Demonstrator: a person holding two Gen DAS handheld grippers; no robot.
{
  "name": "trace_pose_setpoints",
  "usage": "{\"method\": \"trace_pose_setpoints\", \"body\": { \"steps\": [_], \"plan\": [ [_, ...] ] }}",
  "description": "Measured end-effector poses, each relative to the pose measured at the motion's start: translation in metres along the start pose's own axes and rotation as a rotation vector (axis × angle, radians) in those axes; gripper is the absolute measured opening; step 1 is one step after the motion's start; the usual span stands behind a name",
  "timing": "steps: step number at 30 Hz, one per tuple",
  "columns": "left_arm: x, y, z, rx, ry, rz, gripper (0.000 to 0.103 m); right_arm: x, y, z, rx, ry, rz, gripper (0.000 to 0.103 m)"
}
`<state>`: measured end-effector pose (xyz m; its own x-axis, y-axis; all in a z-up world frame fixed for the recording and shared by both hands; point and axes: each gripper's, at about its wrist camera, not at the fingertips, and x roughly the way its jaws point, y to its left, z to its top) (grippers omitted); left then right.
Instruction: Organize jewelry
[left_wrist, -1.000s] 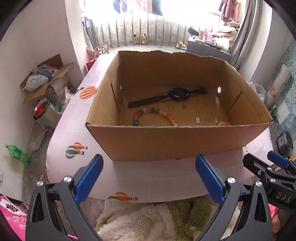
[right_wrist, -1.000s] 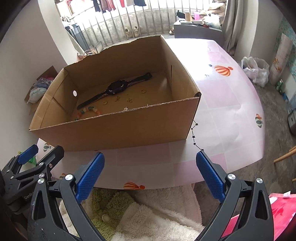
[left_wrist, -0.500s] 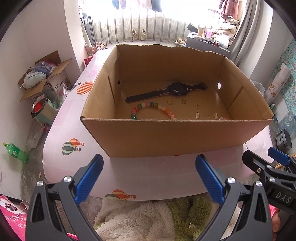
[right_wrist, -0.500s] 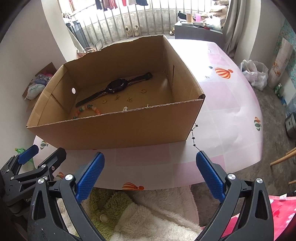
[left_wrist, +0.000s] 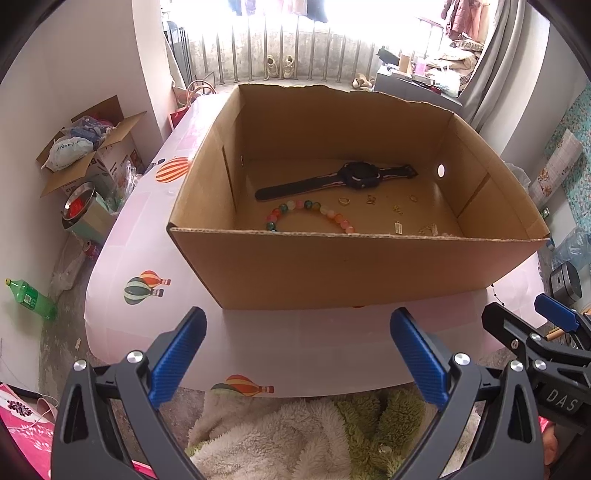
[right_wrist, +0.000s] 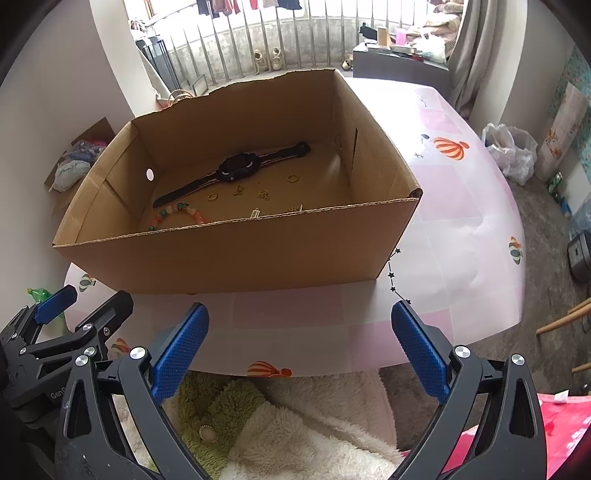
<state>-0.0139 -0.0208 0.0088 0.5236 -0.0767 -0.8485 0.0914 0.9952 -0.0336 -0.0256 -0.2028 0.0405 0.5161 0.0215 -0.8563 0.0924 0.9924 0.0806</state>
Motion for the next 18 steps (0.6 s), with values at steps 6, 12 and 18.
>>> {"method": "trace_pose_setpoints", "body": {
  "steps": [6, 12, 18],
  "plan": [
    [-0.0002, 0.001, -0.0009, -0.005, 0.001, 0.0, 0.098, -0.0001, 0.0022, -0.0013, -0.002, 0.002, -0.002, 0.095],
    [-0.0003, 0.0015, -0.001, -0.005, -0.001, 0.001, 0.098, 0.0005, 0.0024, -0.0007, 0.002, 0.007, -0.001, 0.095],
    [0.0001, 0.0017, -0.0014, -0.006, 0.004, -0.001, 0.098, 0.0008, 0.002, -0.0007, 0.004, 0.012, -0.001, 0.095]
  ]
}}
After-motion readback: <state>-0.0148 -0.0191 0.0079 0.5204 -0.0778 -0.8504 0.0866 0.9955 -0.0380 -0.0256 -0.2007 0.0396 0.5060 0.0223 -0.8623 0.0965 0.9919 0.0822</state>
